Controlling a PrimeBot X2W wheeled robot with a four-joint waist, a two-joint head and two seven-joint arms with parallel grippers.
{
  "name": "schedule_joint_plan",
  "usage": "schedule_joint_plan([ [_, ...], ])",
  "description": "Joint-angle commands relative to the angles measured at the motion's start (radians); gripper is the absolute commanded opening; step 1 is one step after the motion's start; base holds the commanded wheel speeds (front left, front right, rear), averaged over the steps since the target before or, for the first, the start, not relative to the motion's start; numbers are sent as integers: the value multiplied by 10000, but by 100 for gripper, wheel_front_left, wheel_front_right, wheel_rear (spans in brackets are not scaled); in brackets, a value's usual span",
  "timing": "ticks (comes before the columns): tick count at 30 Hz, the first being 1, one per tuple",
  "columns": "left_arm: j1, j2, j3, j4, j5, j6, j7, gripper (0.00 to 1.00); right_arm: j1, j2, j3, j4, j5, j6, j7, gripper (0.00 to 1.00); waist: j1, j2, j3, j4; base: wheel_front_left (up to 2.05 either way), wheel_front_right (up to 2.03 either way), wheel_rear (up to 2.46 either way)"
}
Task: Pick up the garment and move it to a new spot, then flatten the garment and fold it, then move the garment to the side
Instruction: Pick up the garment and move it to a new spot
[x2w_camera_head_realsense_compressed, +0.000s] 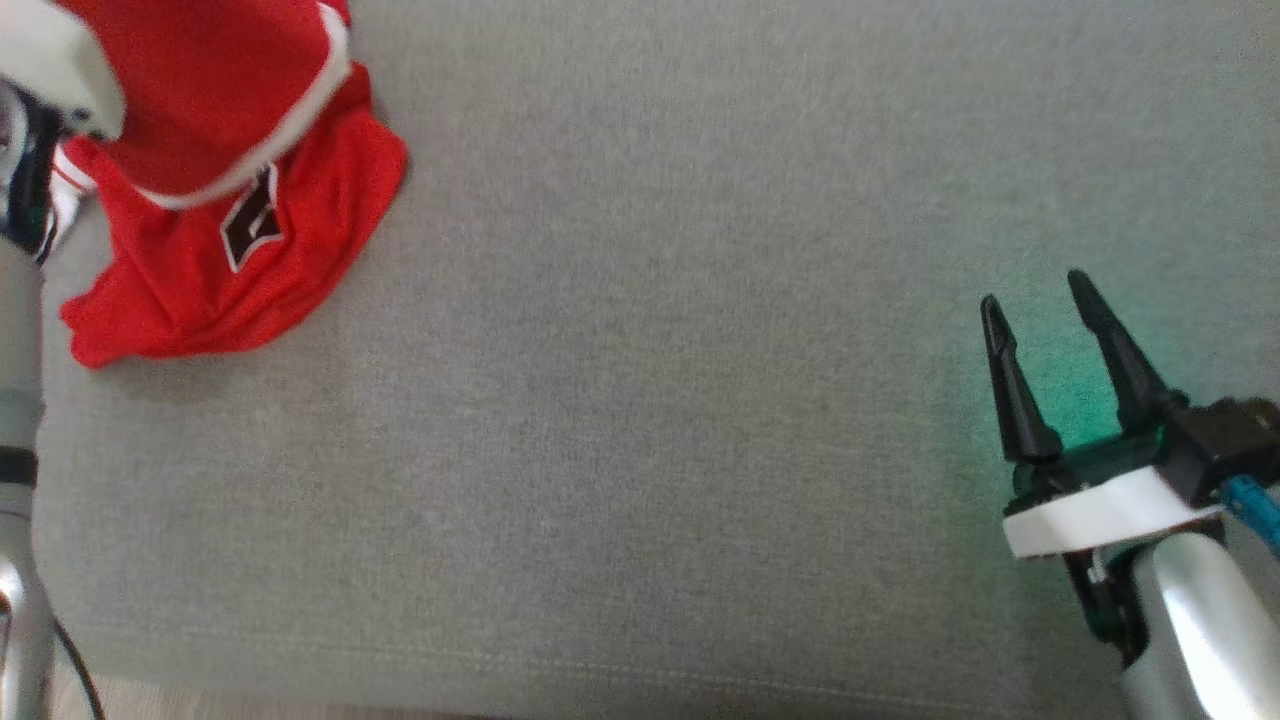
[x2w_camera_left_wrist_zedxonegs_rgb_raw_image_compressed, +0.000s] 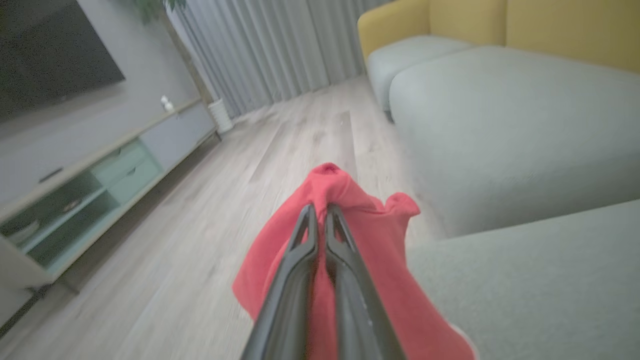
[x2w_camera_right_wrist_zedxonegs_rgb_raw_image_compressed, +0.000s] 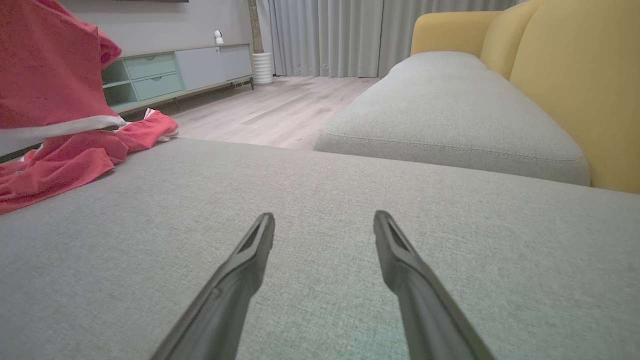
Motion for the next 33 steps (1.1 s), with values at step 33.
schedule_joint_plan([
  [33, 3748, -1546, -3936, -5217, -4253, -145, 2614, 0, 697, 1445, 373, -1186, 237, -7, -198, 100, 1, 0, -1294, -4629, 0, 0, 0],
])
